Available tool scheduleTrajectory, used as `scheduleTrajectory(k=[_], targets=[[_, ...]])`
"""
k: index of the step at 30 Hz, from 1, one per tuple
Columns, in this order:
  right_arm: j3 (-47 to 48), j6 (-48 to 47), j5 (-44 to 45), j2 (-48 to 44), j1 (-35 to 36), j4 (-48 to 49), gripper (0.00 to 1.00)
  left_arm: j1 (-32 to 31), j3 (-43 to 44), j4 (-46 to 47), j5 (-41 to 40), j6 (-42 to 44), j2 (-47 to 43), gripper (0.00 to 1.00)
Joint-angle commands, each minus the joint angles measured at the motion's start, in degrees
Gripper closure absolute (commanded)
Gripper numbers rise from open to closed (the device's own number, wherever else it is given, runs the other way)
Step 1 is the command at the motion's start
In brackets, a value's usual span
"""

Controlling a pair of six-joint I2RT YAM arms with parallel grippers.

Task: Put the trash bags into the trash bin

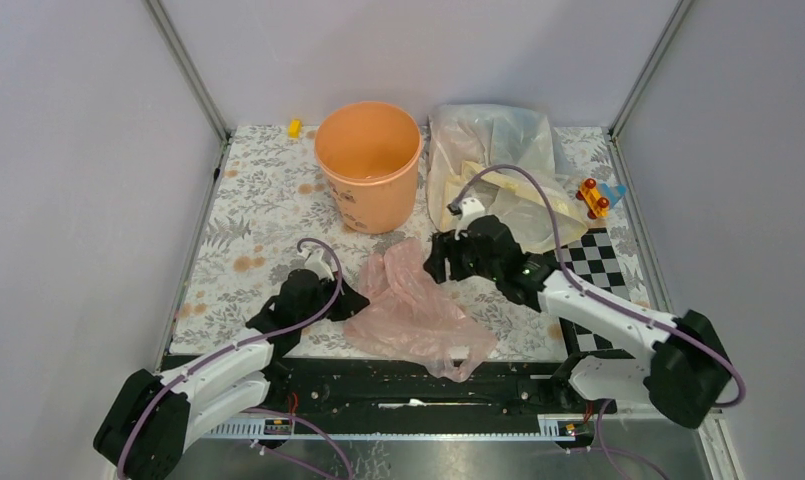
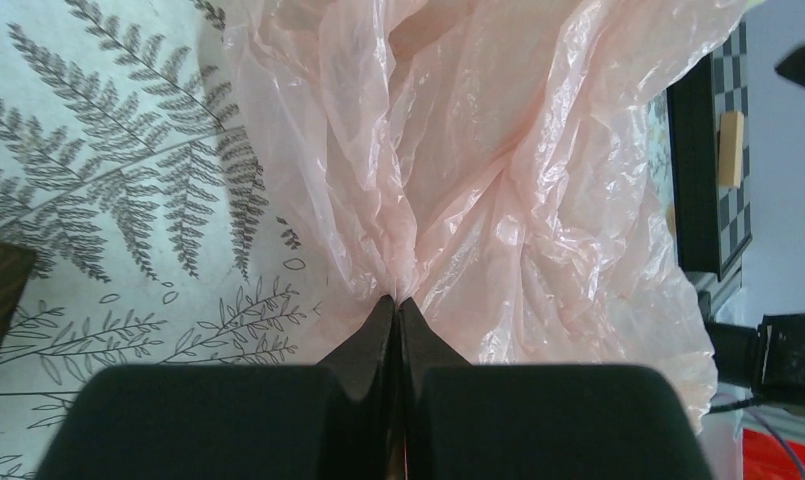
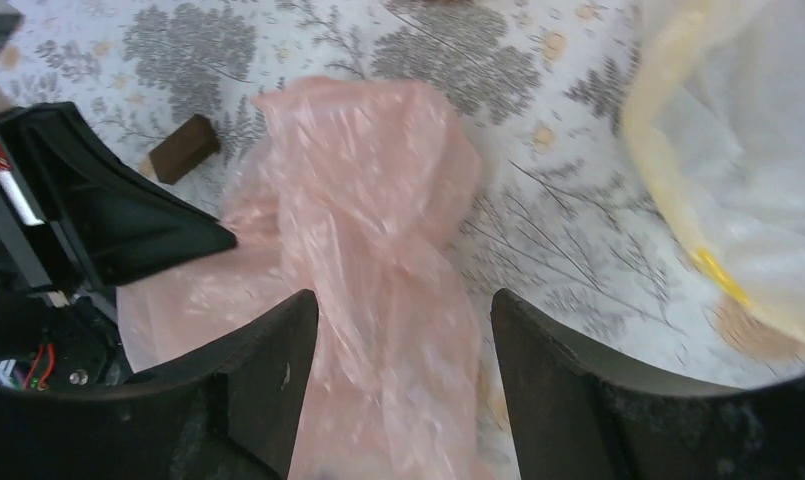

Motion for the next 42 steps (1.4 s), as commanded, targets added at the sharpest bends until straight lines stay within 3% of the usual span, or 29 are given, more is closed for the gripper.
scheduleTrajectory(k=[1, 5, 11, 12, 15, 18, 30, 38, 40, 41, 42], targets=[[3.6, -1.4, -7.9, 6.7, 0.3, 12.8, 0.29, -0.2, 1.7, 2.2, 5.3, 2.9, 1.4, 0.98], [6.3, 2.9, -2.5, 11.7, 0.2, 12.4, 0.27, -0.6, 1.0, 2.1, 5.1, 3.2, 1.6, 0.98], [8.1, 5.3, -7.8, 17.5, -0.8, 14.2, 0.29, -1.7, 0.7, 2.7, 4.9, 3.9, 1.9, 0.98], [8.9, 6.3, -7.8, 18.7, -1.3, 13.1, 0.35, -1.7, 0.7, 2.7, 4.8, 3.9, 2.1, 0.98], [10.1, 8.4, -11.3, 20.7, -3.1, 12.0, 0.74, -1.7, 0.5, 3.4, 4.1, 3.2, 2.6, 0.99], [9.3, 8.8, -11.8, 18.8, -4.0, 11.3, 1.0, -1.7, 0.8, 3.1, 3.1, 2.9, 3.2, 1.0], [-1.6, 9.0, -1.8, 0.4, -24.0, -2.5, 1.0, -1.8, 0.9, 1.5, -3.9, 0.7, 1.7, 1.0], [2.2, 5.3, 3.7, -4.6, -26.1, -10.7, 1.0, -1.8, 1.4, 2.8, -2.4, 0.7, 0.4, 1.0], [3.9, 3.3, 0.3, -4.1, -26.1, -10.5, 1.0, -1.8, 2.0, 3.0, -2.7, 0.7, 0.1, 1.0], [4.9, 1.4, -4.4, -3.2, -26.1, -10.3, 0.9, -1.8, 2.6, 3.3, -2.7, 0.8, 0.3, 1.0], [5.6, -0.4, -9.7, -2.3, -26.1, -10.1, 0.7, -1.8, 3.0, 3.7, -2.6, 1.1, 0.8, 1.0]])
